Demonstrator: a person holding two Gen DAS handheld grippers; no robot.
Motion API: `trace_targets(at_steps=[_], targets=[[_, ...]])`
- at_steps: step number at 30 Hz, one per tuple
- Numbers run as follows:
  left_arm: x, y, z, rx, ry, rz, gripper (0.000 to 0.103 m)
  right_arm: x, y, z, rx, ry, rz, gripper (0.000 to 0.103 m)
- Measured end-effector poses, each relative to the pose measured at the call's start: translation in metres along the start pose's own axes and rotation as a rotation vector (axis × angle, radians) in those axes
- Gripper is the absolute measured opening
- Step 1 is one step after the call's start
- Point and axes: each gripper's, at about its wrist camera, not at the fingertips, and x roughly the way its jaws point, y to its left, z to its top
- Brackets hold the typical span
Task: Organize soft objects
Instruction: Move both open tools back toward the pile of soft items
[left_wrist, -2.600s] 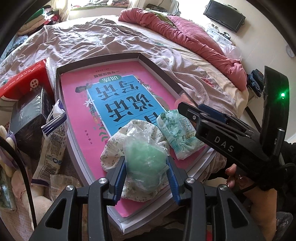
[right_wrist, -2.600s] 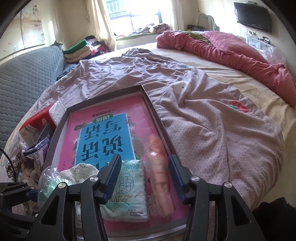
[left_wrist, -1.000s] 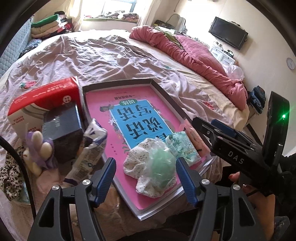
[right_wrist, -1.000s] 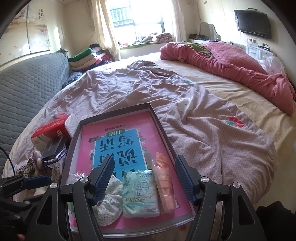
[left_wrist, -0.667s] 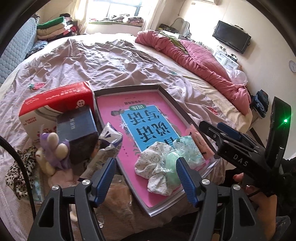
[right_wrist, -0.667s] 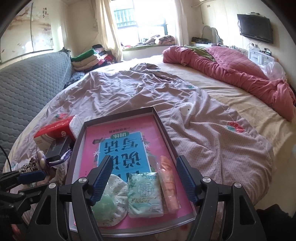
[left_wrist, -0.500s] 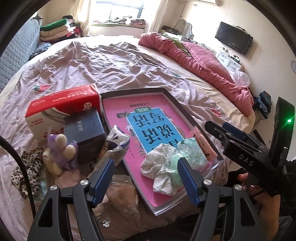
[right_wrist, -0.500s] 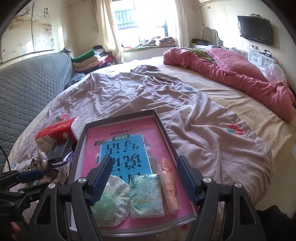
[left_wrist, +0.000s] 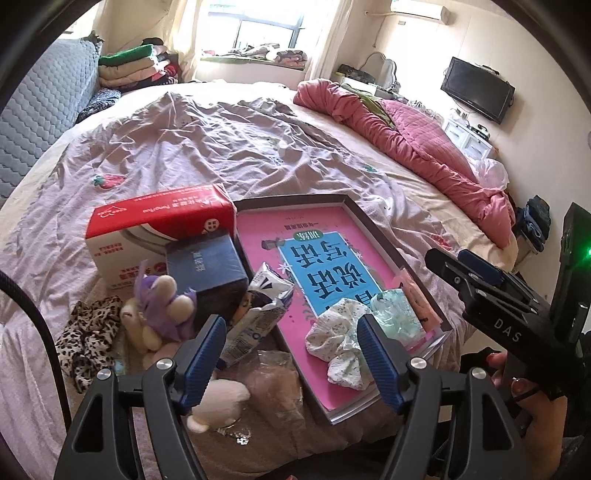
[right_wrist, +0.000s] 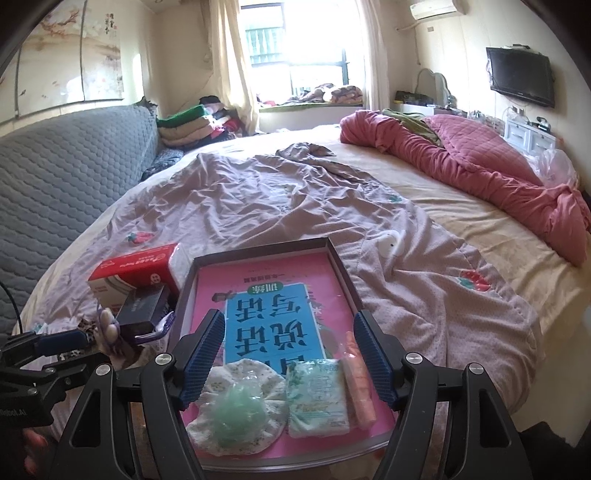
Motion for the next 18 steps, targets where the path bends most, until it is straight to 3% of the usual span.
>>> trace_targets(at_steps=[10,18], targets=[[-0.015,0.026,-0.003,-0.020,-0.010,0.059,0.074,-0.008,0.018,0.007,-0.030,-0.011,0.012,0.075],[-0.041,0.076,0.003,-0.097,-0.059,0.147,0.074,-0.016,0.034,0.010,-0.060,-0.026,0.030,0.076]])
